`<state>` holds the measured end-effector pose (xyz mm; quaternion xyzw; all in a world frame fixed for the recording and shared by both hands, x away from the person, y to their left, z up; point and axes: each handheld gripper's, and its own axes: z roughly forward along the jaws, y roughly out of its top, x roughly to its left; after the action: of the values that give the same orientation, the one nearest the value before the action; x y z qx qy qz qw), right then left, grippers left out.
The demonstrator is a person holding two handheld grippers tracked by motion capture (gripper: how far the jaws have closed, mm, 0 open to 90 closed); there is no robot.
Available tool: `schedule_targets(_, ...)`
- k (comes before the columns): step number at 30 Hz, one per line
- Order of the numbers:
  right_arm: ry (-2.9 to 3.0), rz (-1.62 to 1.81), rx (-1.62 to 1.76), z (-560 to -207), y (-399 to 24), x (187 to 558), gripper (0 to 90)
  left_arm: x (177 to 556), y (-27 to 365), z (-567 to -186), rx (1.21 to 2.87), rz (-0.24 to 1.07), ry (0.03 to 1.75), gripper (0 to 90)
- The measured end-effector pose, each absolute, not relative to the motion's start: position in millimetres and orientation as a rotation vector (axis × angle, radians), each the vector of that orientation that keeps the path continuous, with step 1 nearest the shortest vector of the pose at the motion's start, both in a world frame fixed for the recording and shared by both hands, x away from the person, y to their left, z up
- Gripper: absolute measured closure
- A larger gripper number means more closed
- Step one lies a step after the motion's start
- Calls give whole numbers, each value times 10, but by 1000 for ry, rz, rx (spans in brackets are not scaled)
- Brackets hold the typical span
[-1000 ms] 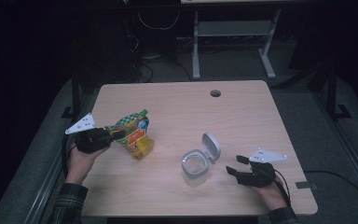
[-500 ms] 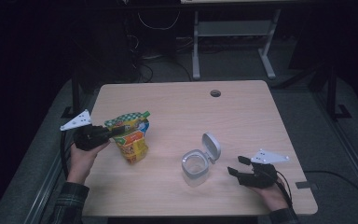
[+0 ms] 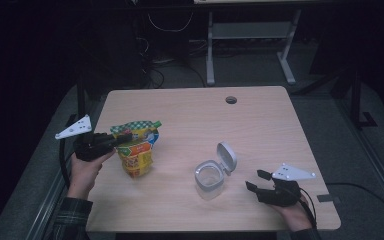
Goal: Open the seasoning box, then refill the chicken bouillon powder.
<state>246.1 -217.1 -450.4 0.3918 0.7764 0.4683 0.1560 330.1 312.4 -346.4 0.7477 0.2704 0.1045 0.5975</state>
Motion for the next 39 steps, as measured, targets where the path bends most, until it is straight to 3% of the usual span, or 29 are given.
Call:
schedule_targets(5, 2213, 1361, 1107, -4479, -2168, 2390, 451, 3280, 3059, -3422, 1732, 214, 616, 899)
schedule_targets(10, 2225, 1372, 1075, -4436, -2136, 2360, 729, 3264, 2991, -3382, 1728, 185, 597, 899)
schedule_targets(14, 2244, 1384, 1030, -4389, -2100, 2331, 890, 3253, 2944, -3362, 1727, 167, 578, 899)
schedule_targets(39, 2299, 1534, 855, -4149, -1774, 2238, 896, 3208, 2659, -3217, 1732, 83, 488, 899)
